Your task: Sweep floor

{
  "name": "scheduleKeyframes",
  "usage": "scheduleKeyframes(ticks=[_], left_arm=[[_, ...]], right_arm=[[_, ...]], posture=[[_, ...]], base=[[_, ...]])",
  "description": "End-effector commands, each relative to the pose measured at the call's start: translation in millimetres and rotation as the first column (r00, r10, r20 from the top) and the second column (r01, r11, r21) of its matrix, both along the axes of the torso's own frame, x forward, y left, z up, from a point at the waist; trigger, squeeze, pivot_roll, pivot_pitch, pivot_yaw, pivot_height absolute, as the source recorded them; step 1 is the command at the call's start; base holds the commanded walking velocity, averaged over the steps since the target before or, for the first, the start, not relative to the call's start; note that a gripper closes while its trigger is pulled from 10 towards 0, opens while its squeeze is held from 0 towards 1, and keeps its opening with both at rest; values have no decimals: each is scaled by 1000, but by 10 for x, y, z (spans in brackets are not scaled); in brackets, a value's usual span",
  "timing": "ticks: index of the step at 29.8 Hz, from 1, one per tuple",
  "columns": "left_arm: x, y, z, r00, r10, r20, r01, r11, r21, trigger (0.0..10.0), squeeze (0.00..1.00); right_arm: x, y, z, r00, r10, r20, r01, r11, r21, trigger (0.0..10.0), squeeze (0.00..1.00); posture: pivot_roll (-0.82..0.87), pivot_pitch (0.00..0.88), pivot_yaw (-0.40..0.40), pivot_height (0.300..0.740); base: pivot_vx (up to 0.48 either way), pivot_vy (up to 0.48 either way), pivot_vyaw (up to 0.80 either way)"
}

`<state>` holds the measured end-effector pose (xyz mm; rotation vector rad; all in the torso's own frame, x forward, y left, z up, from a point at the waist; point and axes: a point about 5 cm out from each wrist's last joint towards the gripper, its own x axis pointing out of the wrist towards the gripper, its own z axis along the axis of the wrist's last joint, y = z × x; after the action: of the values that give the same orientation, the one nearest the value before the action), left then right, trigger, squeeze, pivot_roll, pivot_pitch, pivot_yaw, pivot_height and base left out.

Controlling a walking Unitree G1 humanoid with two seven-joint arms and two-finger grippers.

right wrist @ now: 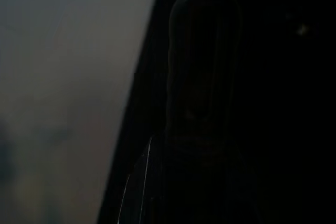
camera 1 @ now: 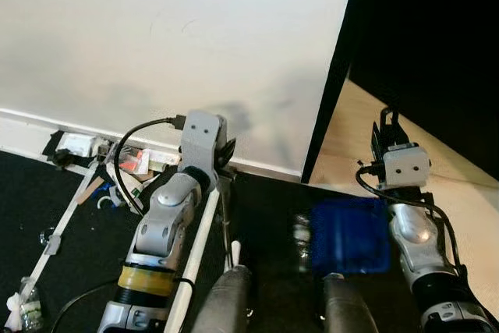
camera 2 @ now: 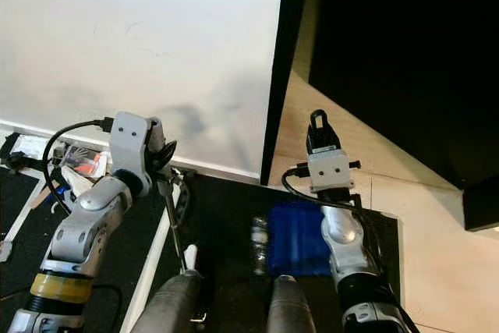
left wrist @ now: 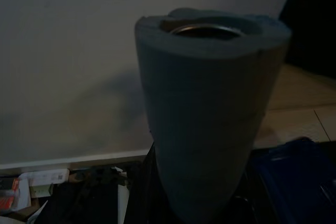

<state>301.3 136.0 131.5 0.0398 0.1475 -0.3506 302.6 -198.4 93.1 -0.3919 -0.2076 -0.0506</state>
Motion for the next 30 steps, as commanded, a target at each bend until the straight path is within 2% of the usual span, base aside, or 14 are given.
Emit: scheduleKeyframes(ticks=[1, 5, 11, 12, 13, 14, 19, 23, 26, 30], left_arm=[[-14, 26, -58, 999, 17, -31, -18, 1000, -3, 10000, 0], [15, 40, -67, 999, 32, -26, -32, 999, 5, 10000, 0], [104, 130, -42, 997, 67, 29, -68, 996, 57, 10000, 0], [193, 209, 27, 991, 98, 87, -103, 993, 54, 10000, 0], [193, 209, 27, 991, 98, 87, -103, 993, 54, 10000, 0], [258, 258, 90, 984, 117, 132, -125, 991, 51, 10000, 0], [335, 313, 126, 976, 124, 178, -143, 985, 95, 10000, 0], [361, 341, 43, 979, 123, 166, -143, 982, 120, 10000, 0], [339, 330, -61, 984, 111, 136, -127, 984, 122, 10000, 0], [310, 321, -258, 989, 132, 63, -137, 987, 84, 10000, 0]], right_arm=[[-27, 48, -52, 1000, 17, -7, -17, 1000, -11, 10000, 0], [-13, 142, -104, 998, 50, -26, -51, 998, -23, 10000, 0], [11, 245, -144, 995, 87, -48, -89, 996, -27, 10000, 0], [17, 329, -172, 992, 113, -57, -114, 993, -16, 10000, 0], [17, 329, -172, 992, 113, -57, -114, 993, -16, 10000, 0], [23, 401, -184, 990, 128, -58, -128, 992, 1, 10000, 0], [60, 501, -164, 992, 116, -41, -115, 992, 46, 10000, 0], [101, 535, -186, 997, 67, -46, -62, 993, 102, 10000, 0], [115, 531, -249, 996, 15, -89, 6, 972, 234, 10000, 0], [90, 545, -358, 989, 7, -146, 28, 971, 237, 10000, 0]], posture=[[190, 219, 90, 740], [183, 201, 86, 740], [178, 187, 81, 740], [177, 182, 77, 740], [177, 182, 77, 740], [177, 180, 78, 740], [167, 175, 86, 740], [165, 170, 90, 740], [167, 164, 89, 740], [170, 161, 84, 740]], base=[[0, 0, 0], [0, 0, 0], [0, 0, 0], [0, 0, 0], [0, 0, 0], [0, 0, 0], [0, 0, 0], [0, 0, 0], [0, 0, 0], [0, 0, 0]])
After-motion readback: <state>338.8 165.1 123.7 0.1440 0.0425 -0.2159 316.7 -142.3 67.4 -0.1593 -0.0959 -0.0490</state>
